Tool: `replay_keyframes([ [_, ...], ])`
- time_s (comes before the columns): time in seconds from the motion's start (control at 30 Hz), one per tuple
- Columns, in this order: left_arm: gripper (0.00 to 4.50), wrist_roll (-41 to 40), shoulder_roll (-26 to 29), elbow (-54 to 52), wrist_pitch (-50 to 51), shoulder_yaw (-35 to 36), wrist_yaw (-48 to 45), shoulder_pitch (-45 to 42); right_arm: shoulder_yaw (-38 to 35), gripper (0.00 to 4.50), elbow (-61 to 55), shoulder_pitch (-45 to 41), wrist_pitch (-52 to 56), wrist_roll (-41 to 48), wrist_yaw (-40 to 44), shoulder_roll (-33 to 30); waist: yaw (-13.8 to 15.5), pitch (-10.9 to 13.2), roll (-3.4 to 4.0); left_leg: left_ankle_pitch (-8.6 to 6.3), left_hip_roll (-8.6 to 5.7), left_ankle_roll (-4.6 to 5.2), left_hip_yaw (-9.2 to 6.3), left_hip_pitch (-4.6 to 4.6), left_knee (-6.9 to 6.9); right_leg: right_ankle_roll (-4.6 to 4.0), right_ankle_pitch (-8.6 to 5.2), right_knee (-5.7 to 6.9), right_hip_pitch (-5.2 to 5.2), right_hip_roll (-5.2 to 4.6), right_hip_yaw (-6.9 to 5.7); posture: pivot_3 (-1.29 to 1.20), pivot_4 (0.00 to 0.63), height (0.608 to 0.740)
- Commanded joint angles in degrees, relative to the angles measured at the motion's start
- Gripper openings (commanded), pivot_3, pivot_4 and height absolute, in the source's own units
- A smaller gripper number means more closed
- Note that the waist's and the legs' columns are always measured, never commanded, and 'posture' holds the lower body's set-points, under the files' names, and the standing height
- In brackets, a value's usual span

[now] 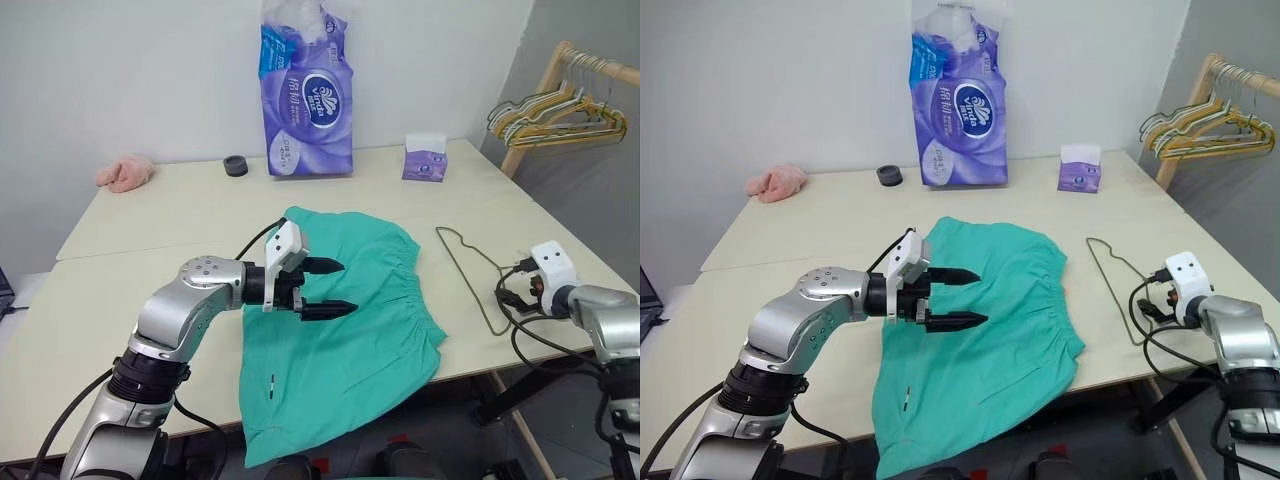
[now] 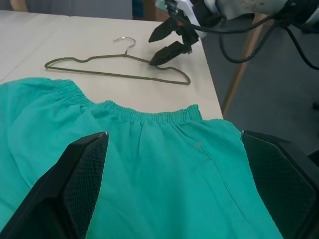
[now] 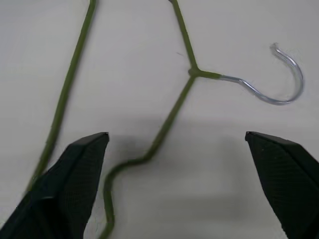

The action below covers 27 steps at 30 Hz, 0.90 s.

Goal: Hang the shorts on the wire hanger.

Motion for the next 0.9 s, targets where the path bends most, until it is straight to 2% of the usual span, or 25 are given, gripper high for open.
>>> replay_keyframes([
  [0.03, 4.50, 0.5, -0.5, -1.1, -1.7, -0.3, 0.5, -0.8, -0.3, 4.48, 4.8, -4.7, -1.9, 0.2, -0.6, 0.4, 0.1, 0.0, 0.02, 0.00, 0.00, 0.00, 0.00, -0.01, 0.00, -0.02, 0.00, -0.01, 0.00, 0.00, 0.00, -0.04, 0.020, 0.740],
  [0.17, 4.50, 1.2, -0.9, -1.5, -2.9, -0.6, 0.7, -0.3, -0.3, 4.48, 18.7, -12.1, -3.9, -1.3, -3.6, 1.8, 0.1, 0.0, 0.03, 0.00, -0.03, 0.00, 0.02, -0.02, 0.00, -0.06, 0.02, -0.02, 0.00, -0.02, 0.01, -0.03, 0.018, 0.740],
  [0.33, 4.50, 1.4, -1.1, -1.7, -3.2, -0.6, 1.2, 0.0, -0.1, 4.48, 27.0, -14.9, -3.4, -0.7, -2.3, 2.2, 0.1, 0.0, 0.04, 0.00, -0.01, 0.00, -0.01, -0.03, -0.03, -0.15, -0.04, -0.01, 0.00, -0.03, -0.03, -0.03, 0.017, 0.740],
  [0.37, 4.50, 1.4, -1.1, -1.9, -3.2, -0.6, 1.2, 0.0, 0.4, 4.31, 28.5, -15.1, -3.7, -1.1, -2.0, 2.2, 0.1, 0.0, 0.04, 0.00, -0.01, 0.00, 0.00, -0.02, -0.02, -0.15, -0.04, -0.01, 0.01, -0.03, -0.01, -0.03, 0.016, 0.740],
  [0.47, 4.50, 1.4, -1.1, -2.2, -3.2, -0.7, 1.2, 0.2, 1.9, 3.57, 31.1, -15.4, -4.4, -2.0, -0.5, 2.3, 0.1, 0.0, -0.03, -0.01, -0.02, 0.01, 0.00, 0.00, -0.02, -0.15, -0.04, -0.01, 0.04, -0.03, -0.02, -0.02, 0.016, 0.740],
  [0.63, 4.50, 1.6, -1.1, -2.3, -3.3, -0.8, 1.4, 0.1, 5.1, 1.85, 33.0, -13.6, -5.3, -3.5, 0.8, 3.6, 0.1, -0.2, -0.28, -0.01, -0.01, 0.01, -0.03, 0.05, 0.00, -0.12, -0.03, 0.01, 0.11, -0.03, -0.05, -0.02, 0.017, 0.740],
  [0.8, 4.50, 1.6, -0.9, -2.3, -3.1, -0.5, 1.7, 0.1, 3.2, 0.15, 35.0, -13.9, -5.7, -2.3, -2.0, 4.1, 0.3, -0.5, -0.73, -0.01, 0.01, 0.01, -0.10, 0.14, 0.05, -0.08, -0.01, -0.01, 0.25, -0.04, -0.12, -0.01, 0.018, 0.740],
  [0.9, 4.50, 1.8, -0.8, -2.0, -3.2, -0.1, 2.3, 0.2, 1.7, 0.03, 34.2, -14.6, -7.2, -1.9, -4.1, 4.3, 0.3, -0.5, -0.79, -0.01, 0.00, 0.01, -0.10, 0.14, 0.06, -0.07, -0.01, -0.04, 0.26, -0.05, -0.12, -0.01, 0.018, 0.740],
])
